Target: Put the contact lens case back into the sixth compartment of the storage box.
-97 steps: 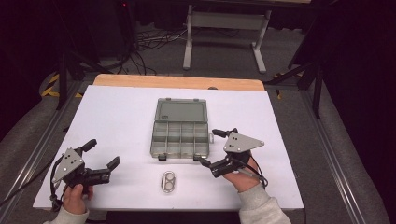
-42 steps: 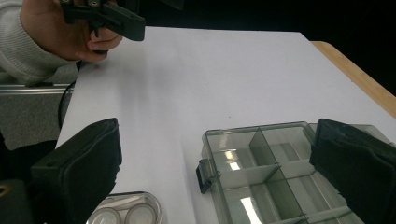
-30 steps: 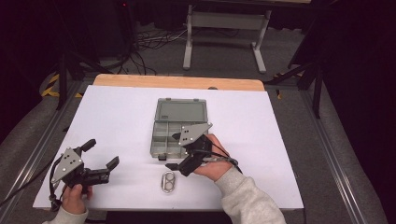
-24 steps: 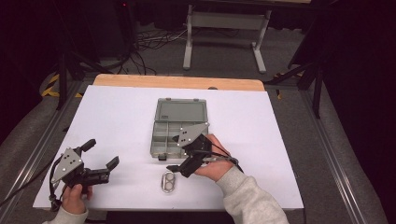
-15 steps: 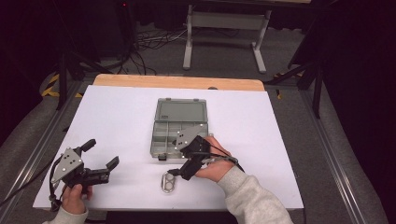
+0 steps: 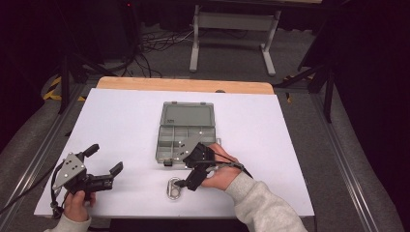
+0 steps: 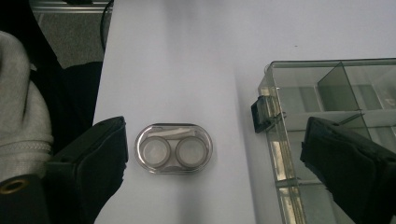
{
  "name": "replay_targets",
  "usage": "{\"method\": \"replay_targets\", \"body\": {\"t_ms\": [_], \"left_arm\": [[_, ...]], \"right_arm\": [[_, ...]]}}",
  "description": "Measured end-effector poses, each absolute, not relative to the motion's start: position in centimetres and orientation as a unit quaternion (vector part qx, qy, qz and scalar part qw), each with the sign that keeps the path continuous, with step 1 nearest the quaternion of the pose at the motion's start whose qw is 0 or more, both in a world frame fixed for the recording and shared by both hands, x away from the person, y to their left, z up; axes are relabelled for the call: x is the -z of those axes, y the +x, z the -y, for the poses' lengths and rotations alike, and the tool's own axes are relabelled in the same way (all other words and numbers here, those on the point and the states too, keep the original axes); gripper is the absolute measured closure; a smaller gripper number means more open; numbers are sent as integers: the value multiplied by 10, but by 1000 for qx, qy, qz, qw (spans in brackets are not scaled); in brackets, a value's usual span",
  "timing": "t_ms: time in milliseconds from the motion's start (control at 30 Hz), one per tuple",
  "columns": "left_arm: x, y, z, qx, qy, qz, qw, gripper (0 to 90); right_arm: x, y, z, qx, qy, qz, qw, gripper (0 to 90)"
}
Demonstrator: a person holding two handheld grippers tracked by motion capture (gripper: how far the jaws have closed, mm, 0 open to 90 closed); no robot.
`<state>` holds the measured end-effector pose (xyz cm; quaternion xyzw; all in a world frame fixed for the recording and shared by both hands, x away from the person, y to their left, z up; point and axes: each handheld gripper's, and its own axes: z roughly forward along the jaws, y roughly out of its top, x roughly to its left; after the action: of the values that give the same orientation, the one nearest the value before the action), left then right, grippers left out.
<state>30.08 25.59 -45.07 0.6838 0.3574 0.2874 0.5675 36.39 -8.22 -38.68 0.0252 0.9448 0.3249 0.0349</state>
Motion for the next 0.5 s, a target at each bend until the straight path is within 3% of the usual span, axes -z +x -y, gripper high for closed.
{"method": "replay_targets", "body": {"t_ms": [500], "left_arm": [[451, 301, -256, -288, 684, -357, 568, 0]], "right_arm": [[397, 359, 75, -278, 16, -960, 28, 83]]}}
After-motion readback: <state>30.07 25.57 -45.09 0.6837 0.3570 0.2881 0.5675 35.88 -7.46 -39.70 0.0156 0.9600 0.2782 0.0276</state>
